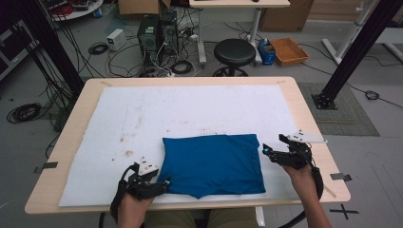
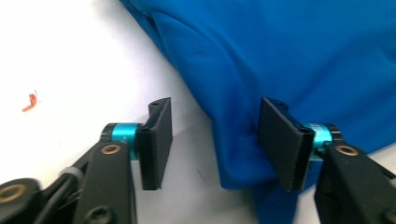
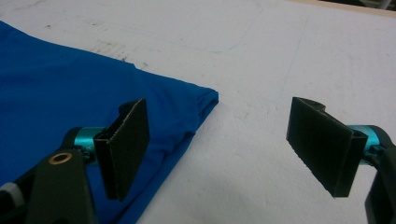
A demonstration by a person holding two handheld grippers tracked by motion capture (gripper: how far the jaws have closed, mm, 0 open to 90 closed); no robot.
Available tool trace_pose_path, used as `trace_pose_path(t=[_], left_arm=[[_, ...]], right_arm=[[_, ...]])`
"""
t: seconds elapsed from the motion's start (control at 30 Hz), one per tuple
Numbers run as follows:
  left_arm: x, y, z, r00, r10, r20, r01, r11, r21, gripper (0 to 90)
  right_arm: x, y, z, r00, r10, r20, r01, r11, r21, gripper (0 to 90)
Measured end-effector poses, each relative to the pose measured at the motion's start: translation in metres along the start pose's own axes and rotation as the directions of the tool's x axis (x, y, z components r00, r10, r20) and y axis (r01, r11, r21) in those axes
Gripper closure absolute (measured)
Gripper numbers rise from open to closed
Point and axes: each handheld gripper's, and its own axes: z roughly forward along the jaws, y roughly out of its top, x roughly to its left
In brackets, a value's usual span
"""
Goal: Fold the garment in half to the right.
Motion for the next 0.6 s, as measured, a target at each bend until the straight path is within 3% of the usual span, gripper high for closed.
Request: trace_pose_path(t=[0.1, 0.2, 0.27, 0.33, 0.37, 0.4, 0.43, 0.47, 0.5, 0.6], left_arm=[[-0.005, -0.005, -0.002, 0.9998, 0.021, -0.003, -0.021, 0.9997, -0.015, 48.4], [-0.006, -0.006, -0.002, 0.9998, 0.017, -0.007, -0.017, 0.9996, -0.022, 51.8], [-0.007, -0.008, -0.002, 0.9994, 0.032, 0.010, -0.032, 0.9988, -0.039, 67.8], [-0.004, -0.008, -0.002, 0.9994, 0.019, 0.029, -0.018, 0.9991, -0.039, 77.2], [0.004, -0.007, -0.003, 0.9962, -0.055, 0.068, 0.057, 0.9980, -0.027, 82.2], [0.004, -0.007, -0.003, 0.9962, -0.055, 0.068, 0.057, 0.9980, -0.027, 82.9], [0.012, -0.008, -0.003, 0.9849, -0.146, 0.093, 0.149, 0.9884, -0.027, 83.3], [0.012, -0.008, -0.003, 0.9849, -0.146, 0.093, 0.149, 0.9884, -0.027, 83.4], [0.016, -0.009, -0.003, 0.9723, -0.204, 0.115, 0.208, 0.9777, -0.028, 83.5], [0.016, -0.009, -0.003, 0.9656, -0.219, 0.140, 0.223, 0.9746, -0.017, 83.2]], right_arm=[[0.003, 0.002, 0.002, 0.9999, -0.006, -0.010, 0.006, 1.000, 0.004, 21.1], [0.007, 0.004, 0.005, 0.9995, -0.020, -0.023, 0.020, 1.000, 0.007, 21.1], [0.013, 0.009, 0.007, 0.9987, -0.034, -0.036, 0.035, 0.999, 0.007, 21.1], [0.019, 0.016, 0.009, 0.9968, -0.059, -0.054, 0.059, 0.998, 0.000, 21.1], [0.023, 0.019, 0.011, 0.9950, -0.070, -0.072, 0.070, 0.998, -0.001, 21.1], [0.023, 0.019, 0.011, 0.9950, -0.070, -0.072, 0.070, 0.998, -0.001, 21.1], [0.032, 0.026, 0.018, 0.9899, -0.098, -0.103, 0.098, 0.995, 0.003, 21.1], [0.037, 0.030, 0.022, 0.9873, -0.107, -0.118, 0.108, 0.994, 0.007, 21.1], [0.042, 0.035, 0.027, 0.9848, -0.115, -0.130, 0.118, 0.993, 0.014, 21.1], [0.056, 0.053, 0.048, 0.9736, -0.133, -0.186, 0.140, 0.990, 0.028, 21.1]])
